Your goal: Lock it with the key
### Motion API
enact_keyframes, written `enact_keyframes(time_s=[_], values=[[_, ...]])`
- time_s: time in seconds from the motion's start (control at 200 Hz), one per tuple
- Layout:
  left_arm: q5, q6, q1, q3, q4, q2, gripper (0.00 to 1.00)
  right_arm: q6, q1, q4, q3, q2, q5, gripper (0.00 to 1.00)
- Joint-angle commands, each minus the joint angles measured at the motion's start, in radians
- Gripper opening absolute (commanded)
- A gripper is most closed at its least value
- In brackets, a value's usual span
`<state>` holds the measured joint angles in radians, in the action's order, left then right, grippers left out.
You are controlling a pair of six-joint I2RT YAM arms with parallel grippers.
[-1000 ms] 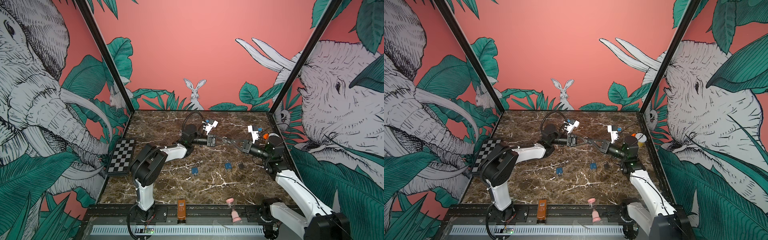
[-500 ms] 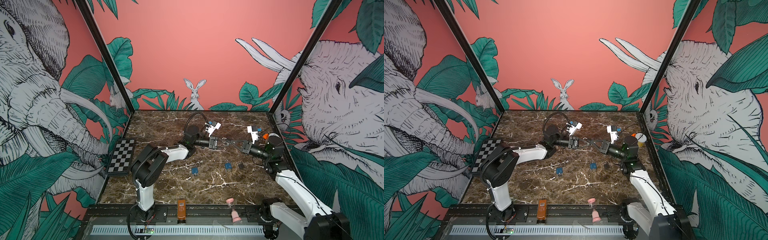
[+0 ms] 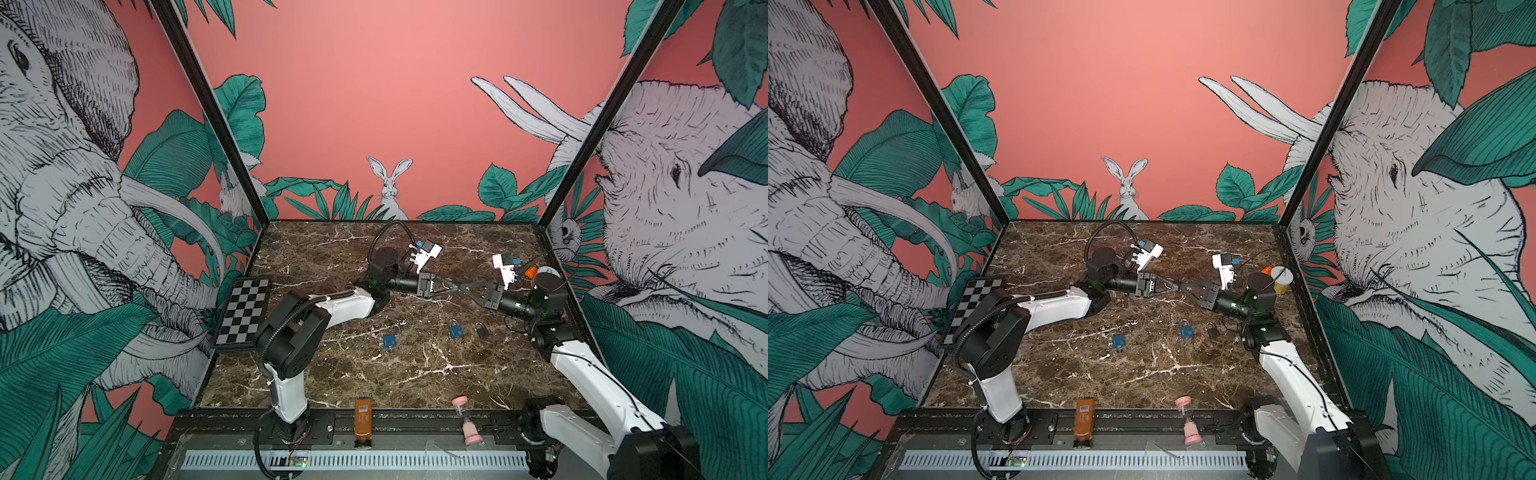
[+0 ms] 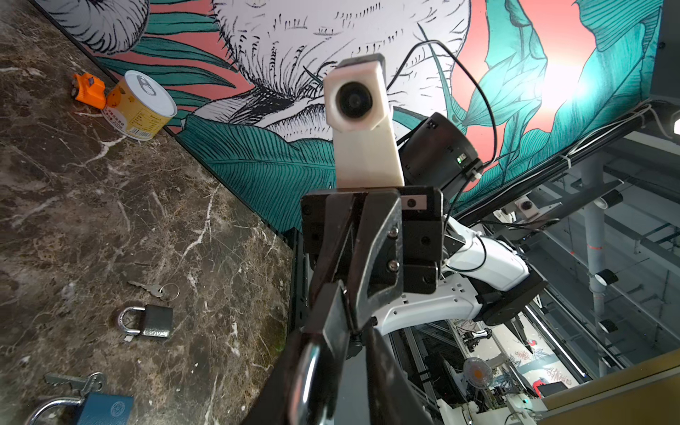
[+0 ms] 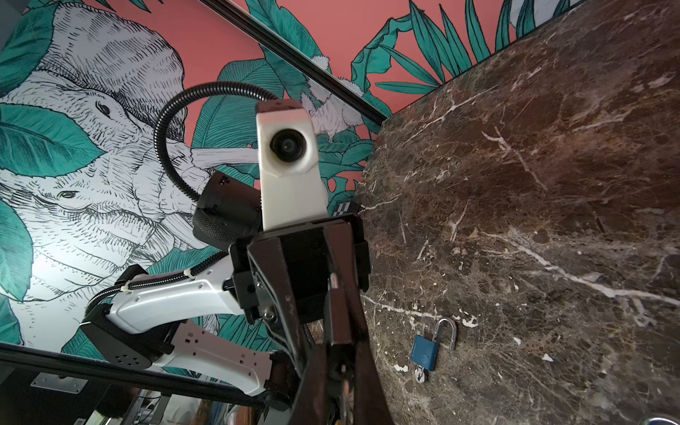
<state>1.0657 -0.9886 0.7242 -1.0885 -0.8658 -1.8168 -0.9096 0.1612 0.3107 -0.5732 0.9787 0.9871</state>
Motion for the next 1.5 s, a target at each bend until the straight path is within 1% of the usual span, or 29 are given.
enact_keyframes(time_s=[0.0,0.155,0.225,0.335,0.4,0.485,0.51,0.615,0.715,0.85,0.935,0.985,1.07,1.385,1.49], values=[[0.002,-0.007,0.003,-0.025,-0.039,0.031,0.28,0.004,0.004,0.042,0.005,-0.014,0.029,0.00],[0.008,-0.012,0.003,-0.034,-0.040,0.029,0.24,0.007,0.004,0.036,0.007,-0.015,0.018,0.00],[0.011,-0.015,0.003,-0.034,-0.045,0.025,0.20,0.007,0.003,0.036,0.003,-0.008,0.015,0.00],[0.016,-0.024,0.004,-0.033,-0.053,0.021,0.19,0.013,0.003,0.039,-0.002,0.000,0.001,0.00],[0.020,-0.033,0.004,-0.033,-0.063,0.017,0.13,0.017,0.003,0.039,-0.003,0.000,-0.016,0.00],[0.019,-0.051,0.004,-0.036,-0.083,0.008,0.00,0.033,0.002,0.015,-0.015,0.002,-0.034,0.00],[0.017,-0.054,0.004,-0.040,-0.088,0.006,0.00,0.038,0.003,0.006,-0.019,0.000,-0.038,0.06],[0.000,-0.057,-0.001,-0.039,-0.092,0.001,0.00,0.046,0.002,-0.011,-0.020,-0.013,-0.042,0.23],[-0.021,-0.075,-0.012,-0.029,-0.132,0.000,0.00,0.051,0.001,-0.031,-0.017,-0.036,-0.042,0.27],[-0.027,-0.103,-0.017,-0.028,-0.169,-0.005,0.00,0.055,0.000,-0.045,-0.004,-0.061,-0.040,0.25],[-0.021,-0.112,-0.017,-0.035,-0.173,-0.009,0.00,0.054,-0.001,-0.040,0.002,-0.067,-0.039,0.21],[-0.021,-0.119,-0.017,-0.035,-0.181,-0.010,0.00,0.046,-0.002,-0.023,0.008,-0.066,-0.038,0.15],[-0.019,-0.118,-0.017,-0.033,-0.180,-0.010,0.00,0.040,-0.002,-0.006,0.011,-0.062,-0.038,0.11],[-0.013,-0.106,-0.017,-0.019,-0.174,0.005,0.00,0.022,-0.003,0.041,0.012,-0.039,-0.035,0.11],[-0.012,-0.098,-0.017,-0.017,-0.168,0.009,0.00,0.011,-0.004,0.063,0.012,-0.033,-0.028,0.07]])
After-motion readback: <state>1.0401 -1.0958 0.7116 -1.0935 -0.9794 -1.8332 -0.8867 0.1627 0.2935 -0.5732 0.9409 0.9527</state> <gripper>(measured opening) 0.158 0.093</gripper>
